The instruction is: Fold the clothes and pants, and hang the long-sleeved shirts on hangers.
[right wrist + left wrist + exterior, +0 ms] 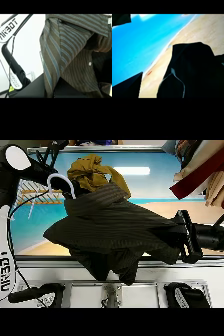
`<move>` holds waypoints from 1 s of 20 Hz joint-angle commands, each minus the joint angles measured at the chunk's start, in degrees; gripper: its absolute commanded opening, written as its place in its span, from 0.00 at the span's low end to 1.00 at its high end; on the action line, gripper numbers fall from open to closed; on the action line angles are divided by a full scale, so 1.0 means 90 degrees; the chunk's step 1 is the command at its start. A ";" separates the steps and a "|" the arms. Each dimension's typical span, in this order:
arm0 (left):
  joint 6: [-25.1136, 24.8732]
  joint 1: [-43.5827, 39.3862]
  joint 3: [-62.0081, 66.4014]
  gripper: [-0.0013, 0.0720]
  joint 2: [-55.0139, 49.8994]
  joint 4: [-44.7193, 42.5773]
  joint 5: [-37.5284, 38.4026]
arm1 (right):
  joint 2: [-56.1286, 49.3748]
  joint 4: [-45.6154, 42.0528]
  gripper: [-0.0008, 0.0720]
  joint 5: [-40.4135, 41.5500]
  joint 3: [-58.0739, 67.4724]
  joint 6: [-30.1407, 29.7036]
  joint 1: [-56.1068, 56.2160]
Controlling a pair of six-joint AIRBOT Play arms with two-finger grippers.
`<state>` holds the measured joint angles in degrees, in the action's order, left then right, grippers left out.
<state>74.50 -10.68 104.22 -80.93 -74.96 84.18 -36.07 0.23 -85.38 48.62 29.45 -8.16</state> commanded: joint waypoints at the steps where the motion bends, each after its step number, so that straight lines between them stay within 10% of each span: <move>1: 0.0335 0.0245 0.0636 0.92 0.0005 0.0022 -0.0092 | -0.0005 0.0126 0.04 0.0185 0.0002 0.0117 0.0005; 7: 0.0389 0.1243 0.1566 0.92 0.0041 0.2307 0.0022 | 0.0000 0.0131 0.04 0.1120 0.0002 0.0112 0.0005; 19: 0.0389 0.1904 -0.0022 0.91 0.1605 0.2278 -0.1083 | 0.0920 -0.0403 0.04 0.5316 0.0372 -0.0636 -0.2103; 20: 0.0381 0.1860 -0.0136 0.66 0.1690 0.2280 -0.1161 | 0.1066 -0.0627 0.04 0.5549 0.0372 -0.0634 -0.2467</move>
<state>78.02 6.55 105.95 -68.42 -54.57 76.44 -29.47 -1.06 -44.60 51.29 24.80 -22.72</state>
